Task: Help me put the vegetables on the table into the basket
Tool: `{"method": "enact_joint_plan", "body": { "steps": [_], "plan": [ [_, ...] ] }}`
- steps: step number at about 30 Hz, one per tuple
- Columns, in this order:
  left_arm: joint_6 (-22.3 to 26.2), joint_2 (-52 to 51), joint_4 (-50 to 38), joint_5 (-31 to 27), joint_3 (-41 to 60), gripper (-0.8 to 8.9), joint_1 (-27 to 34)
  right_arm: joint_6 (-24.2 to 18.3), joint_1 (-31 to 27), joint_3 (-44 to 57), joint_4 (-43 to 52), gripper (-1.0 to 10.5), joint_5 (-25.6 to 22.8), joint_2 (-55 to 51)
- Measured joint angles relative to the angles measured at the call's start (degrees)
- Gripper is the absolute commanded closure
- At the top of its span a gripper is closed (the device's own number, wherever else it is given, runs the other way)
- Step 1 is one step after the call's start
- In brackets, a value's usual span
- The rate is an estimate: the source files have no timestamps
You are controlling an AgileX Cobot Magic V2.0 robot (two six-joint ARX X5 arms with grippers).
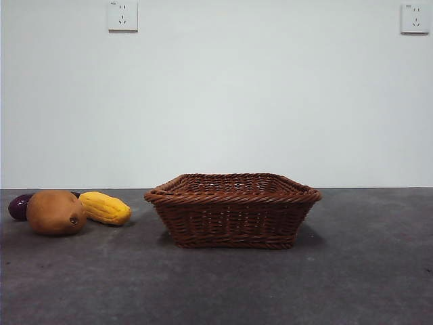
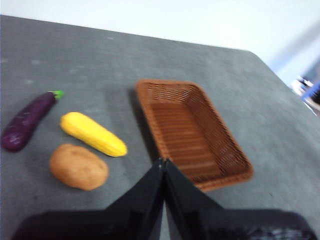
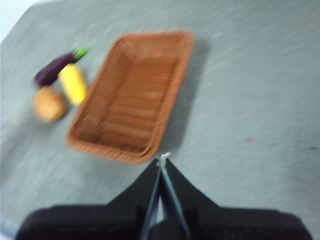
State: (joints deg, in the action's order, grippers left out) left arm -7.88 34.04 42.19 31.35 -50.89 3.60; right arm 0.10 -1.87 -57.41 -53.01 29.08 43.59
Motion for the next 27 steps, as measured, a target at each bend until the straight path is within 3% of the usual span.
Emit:
{"method": "enact_joint_plan", "body": {
  "steps": [4,10,11,14,16,24,27],
  "plan": [
    [2.0,1.6,0.7,0.4,-3.0,8.20,-2.3,-2.5,0.0,-1.2,-1.2,9.6,0.5,1.0],
    [2.3,2.9,0.7,1.8,-3.1,7.80,-2.8,-2.8,0.0,-1.4,-1.4,9.4,2.2,1.0],
    [2.3,2.9,0.7,3.1,-3.1,6.95,-2.8,-2.8,0.0,-1.4,-1.4,9.1,2.4,1.0],
    [2.3,3.1,0.7,4.9,-3.2,2.40,-2.8,-2.9,0.0,-1.4,-1.4,5.2,2.4,1.0],
    [2.3,3.5,0.7,4.9,-4.1,2.27,-2.8,-2.9,0.0,-1.4,-1.4,3.2,2.5,1.0],
    [2.4,5.5,1.1,4.9,-5.4,2.19,-2.8,-1.8,0.0,-1.8,-0.5,3.2,3.8,2.5],
    [2.5,6.2,1.1,4.9,-5.4,2.19,-2.8,0.0,0.0,-2.9,3.7,3.2,5.1,6.7]
  ]
}}
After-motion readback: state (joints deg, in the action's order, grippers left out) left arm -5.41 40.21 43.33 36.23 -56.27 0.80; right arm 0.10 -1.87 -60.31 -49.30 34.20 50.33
